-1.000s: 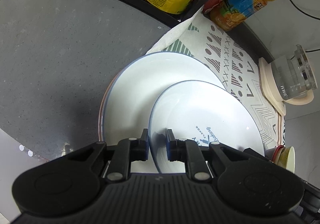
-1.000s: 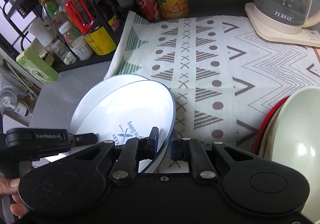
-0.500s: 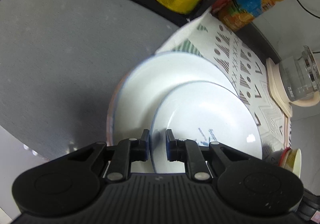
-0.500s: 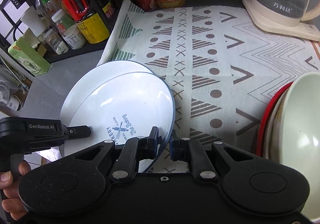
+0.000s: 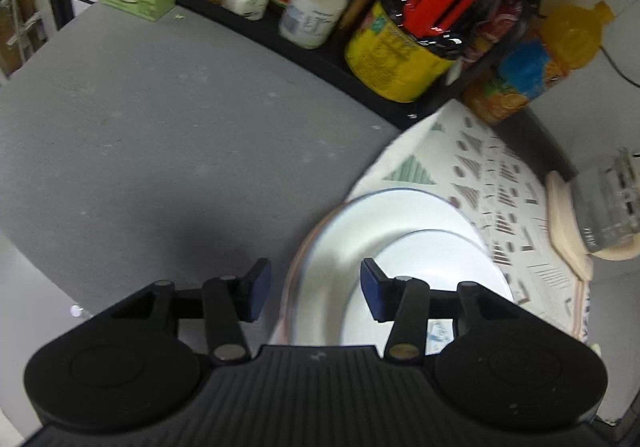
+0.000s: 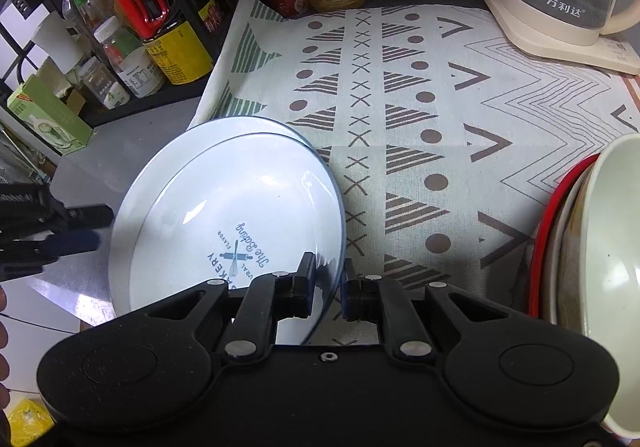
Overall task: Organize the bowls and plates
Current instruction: 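Lower the 'BAKERY' plate onto the plate stack and open both tools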
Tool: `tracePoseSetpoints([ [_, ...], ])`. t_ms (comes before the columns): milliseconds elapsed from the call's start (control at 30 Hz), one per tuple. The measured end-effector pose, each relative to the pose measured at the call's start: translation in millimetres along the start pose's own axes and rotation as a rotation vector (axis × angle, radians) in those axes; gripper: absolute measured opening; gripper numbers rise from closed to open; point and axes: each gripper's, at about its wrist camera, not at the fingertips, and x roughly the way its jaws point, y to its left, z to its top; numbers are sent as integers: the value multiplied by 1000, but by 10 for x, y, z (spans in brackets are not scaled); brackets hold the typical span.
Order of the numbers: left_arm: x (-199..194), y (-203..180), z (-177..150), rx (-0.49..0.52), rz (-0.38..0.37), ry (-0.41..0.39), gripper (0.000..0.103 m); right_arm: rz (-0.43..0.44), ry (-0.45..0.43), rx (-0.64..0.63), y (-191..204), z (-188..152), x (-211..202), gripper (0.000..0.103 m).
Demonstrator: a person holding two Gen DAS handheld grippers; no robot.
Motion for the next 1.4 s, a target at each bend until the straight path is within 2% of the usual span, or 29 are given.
tracePoseSetpoints([
  [133, 30, 52, -29, -32, -52, 14, 47, -7, 0, -15, 30, 1, 45, 15],
  [333, 167, -22, -127, -1, -25, 35, 47, 0, 10, -20, 36, 11, 109, 18],
  [467, 245, 4, -157, -29, -20, 46, 46, -1, 17, -27, 56, 23, 149, 20],
  [567, 285, 14, -165, -29, -14, 45, 41, 0, 18, -28, 56, 27, 162, 21],
  [733, 279, 17, -166, -19, -19, 29, 38, 10, 24, -21, 39, 32, 182, 22],
  [1033, 254, 61, -132, -46, -25, 14, 31, 45, 26, 3, 27, 21, 230, 30],
  [1200, 250, 3, -117, -8, 2, 22, 32, 42, 28, 10, 12, 36, 213, 31],
  [1267, 239, -16, -110, 8, 6, 22, 36, 56, 16, 12, 3, 50, 167, 32],
  [1333, 222, -33, -104, 13, 2, 31, 39, 72, -1, -4, 11, 58, 101, 38],
  [1400, 185, -56, -105, 14, -13, 32, 46, 79, -20, -12, 13, 68, 30, 41],
])
